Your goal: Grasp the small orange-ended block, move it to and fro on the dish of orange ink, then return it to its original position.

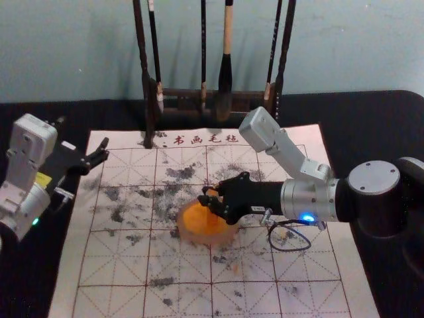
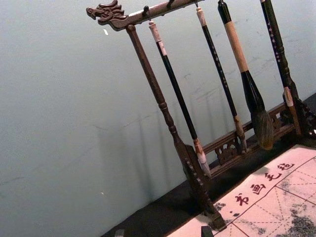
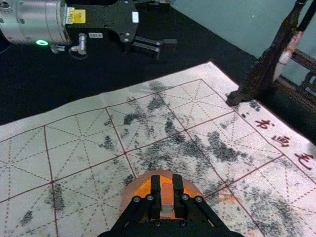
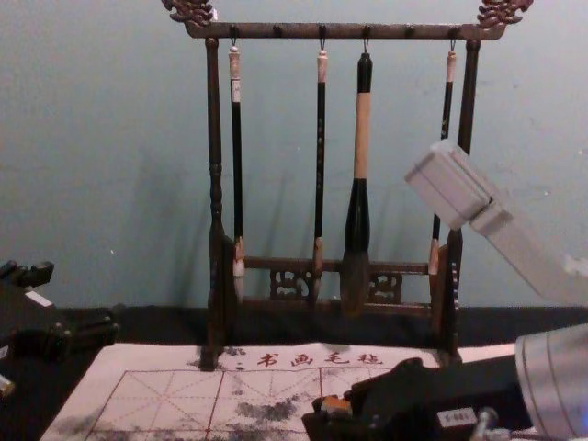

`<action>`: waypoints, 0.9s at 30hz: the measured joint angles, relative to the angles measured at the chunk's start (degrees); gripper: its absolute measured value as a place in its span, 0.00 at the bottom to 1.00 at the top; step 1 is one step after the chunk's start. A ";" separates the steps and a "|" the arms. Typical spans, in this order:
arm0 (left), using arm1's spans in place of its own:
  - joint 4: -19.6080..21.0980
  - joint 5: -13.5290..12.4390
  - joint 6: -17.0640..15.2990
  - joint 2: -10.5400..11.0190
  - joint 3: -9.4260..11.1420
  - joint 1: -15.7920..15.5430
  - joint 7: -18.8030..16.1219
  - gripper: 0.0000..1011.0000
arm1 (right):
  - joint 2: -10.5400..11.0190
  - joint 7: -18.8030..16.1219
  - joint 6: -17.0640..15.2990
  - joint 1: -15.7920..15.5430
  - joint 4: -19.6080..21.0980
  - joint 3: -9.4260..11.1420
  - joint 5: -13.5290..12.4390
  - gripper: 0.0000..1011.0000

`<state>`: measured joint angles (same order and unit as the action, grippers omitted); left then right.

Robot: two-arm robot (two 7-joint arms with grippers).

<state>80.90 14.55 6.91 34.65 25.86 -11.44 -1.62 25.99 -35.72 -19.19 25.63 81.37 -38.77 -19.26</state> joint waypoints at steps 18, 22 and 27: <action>0.00 0.00 0.00 0.00 0.00 0.00 0.00 0.99 | -1.00 -0.04 -0.22 0.30 -0.30 -1.52 -0.86 0.13; 0.00 0.00 0.00 0.00 0.00 0.00 0.00 0.99 | -1.53 0.16 -0.32 0.62 -0.80 -1.71 -0.97 0.13; 0.00 0.00 0.00 0.00 0.00 0.00 0.00 0.99 | -2.38 0.64 -0.34 1.14 -1.79 -1.90 -1.00 0.13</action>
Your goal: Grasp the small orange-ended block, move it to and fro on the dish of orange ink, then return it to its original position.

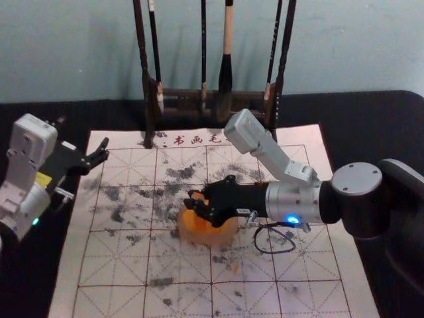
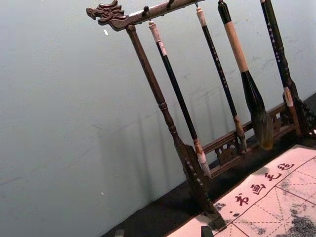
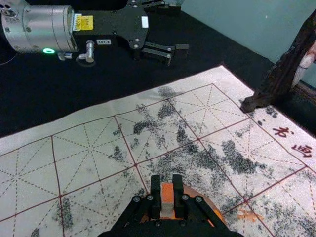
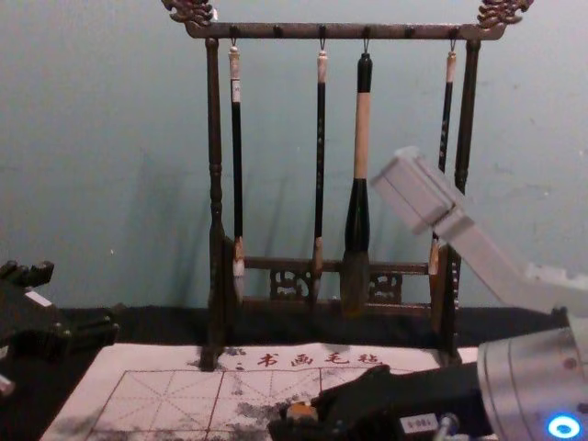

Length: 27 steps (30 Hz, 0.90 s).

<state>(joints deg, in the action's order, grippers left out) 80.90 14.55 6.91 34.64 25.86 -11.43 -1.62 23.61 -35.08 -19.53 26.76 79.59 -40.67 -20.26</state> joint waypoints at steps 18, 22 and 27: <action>0.00 0.00 0.00 0.00 0.00 0.00 0.00 0.99 | -1.70 1.41 0.42 1.28 -2.76 0.64 0.31 0.13; 0.00 0.00 0.00 0.00 0.00 0.00 0.00 0.99 | -1.55 1.54 0.51 1.28 -2.76 0.93 0.33 0.13; 0.00 0.00 0.00 0.00 0.00 0.00 0.00 0.99 | -1.05 1.60 0.66 1.02 -2.74 1.34 0.37 0.13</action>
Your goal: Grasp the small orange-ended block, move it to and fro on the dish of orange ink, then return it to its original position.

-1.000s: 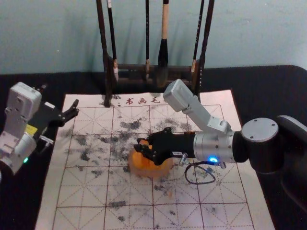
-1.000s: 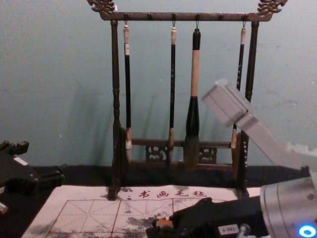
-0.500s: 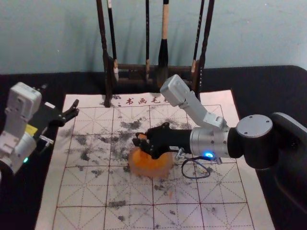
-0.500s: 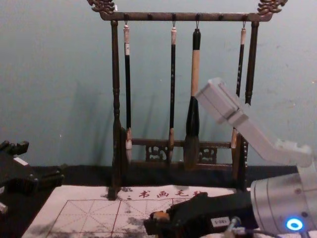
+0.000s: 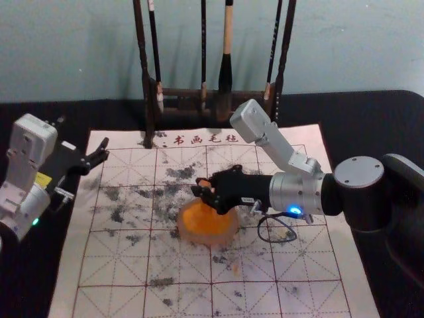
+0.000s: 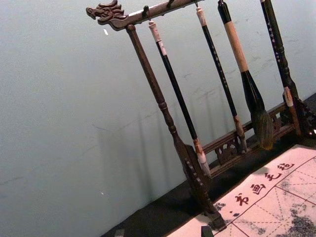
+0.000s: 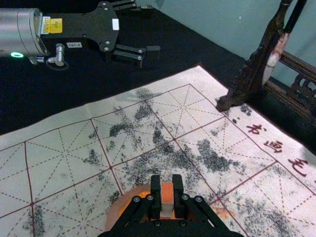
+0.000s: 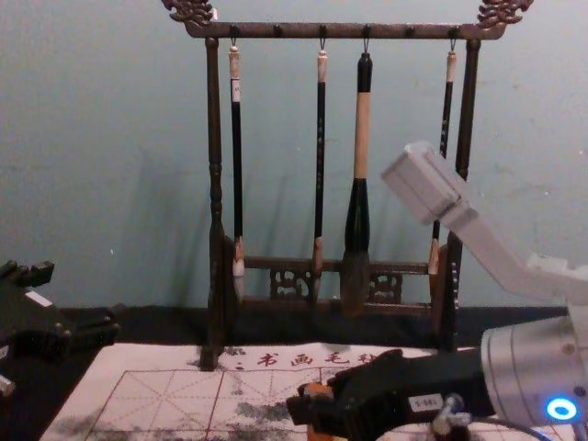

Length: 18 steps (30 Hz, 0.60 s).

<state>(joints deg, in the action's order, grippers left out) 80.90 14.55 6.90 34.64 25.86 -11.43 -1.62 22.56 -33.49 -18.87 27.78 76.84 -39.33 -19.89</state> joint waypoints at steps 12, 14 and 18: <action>0.00 0.00 0.00 0.00 0.00 0.00 0.00 0.99 | 1.30 -0.11 -0.08 -0.96 1.16 0.83 -0.13 0.13; 0.00 0.00 0.00 0.00 0.00 0.00 0.00 0.99 | 1.51 -0.19 -0.14 -1.14 1.46 0.92 -0.24 0.13; 0.00 0.00 0.00 0.00 0.00 0.00 0.00 0.99 | 2.08 -0.37 -0.26 -1.70 2.34 1.13 -0.61 0.13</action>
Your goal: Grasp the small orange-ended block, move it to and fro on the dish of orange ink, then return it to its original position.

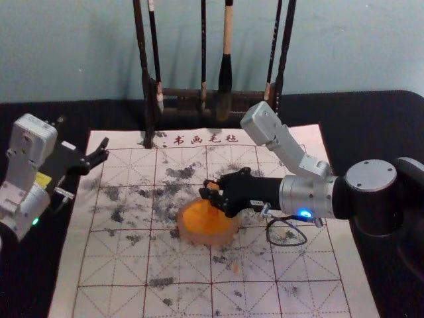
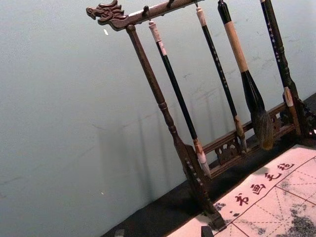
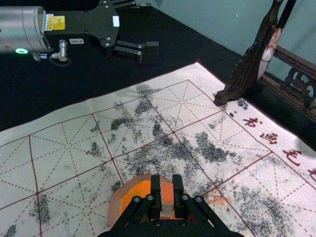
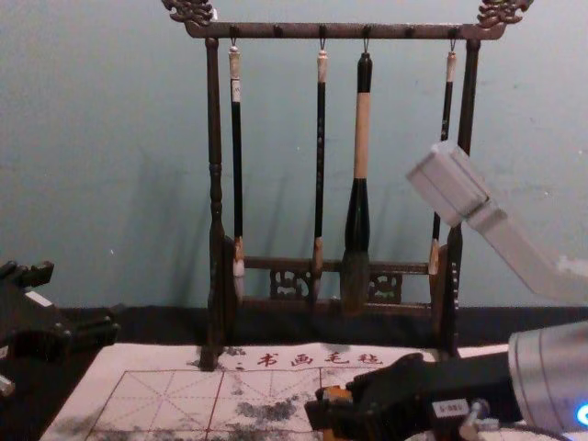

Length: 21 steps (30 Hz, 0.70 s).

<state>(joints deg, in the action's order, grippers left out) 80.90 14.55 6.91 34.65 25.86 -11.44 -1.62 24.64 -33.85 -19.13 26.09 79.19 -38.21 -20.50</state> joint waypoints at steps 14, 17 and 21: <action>0.00 0.00 0.00 0.00 0.00 0.00 0.00 0.99 | 1.39 -0.47 -0.23 -1.13 2.00 -0.02 -0.82 0.13; 0.00 0.00 0.00 0.00 0.00 0.00 0.00 0.99 | 1.58 -0.64 -0.25 -1.28 2.38 -0.30 -0.89 0.13; 0.00 0.00 0.00 0.00 0.00 0.00 0.00 0.99 | 1.61 -0.89 -0.29 -1.39 2.66 -0.72 -0.96 0.13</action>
<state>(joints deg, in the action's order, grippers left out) 80.90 14.55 6.91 34.65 25.86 -11.43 -1.62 26.25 -34.74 -19.42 24.70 81.85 -38.93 -21.46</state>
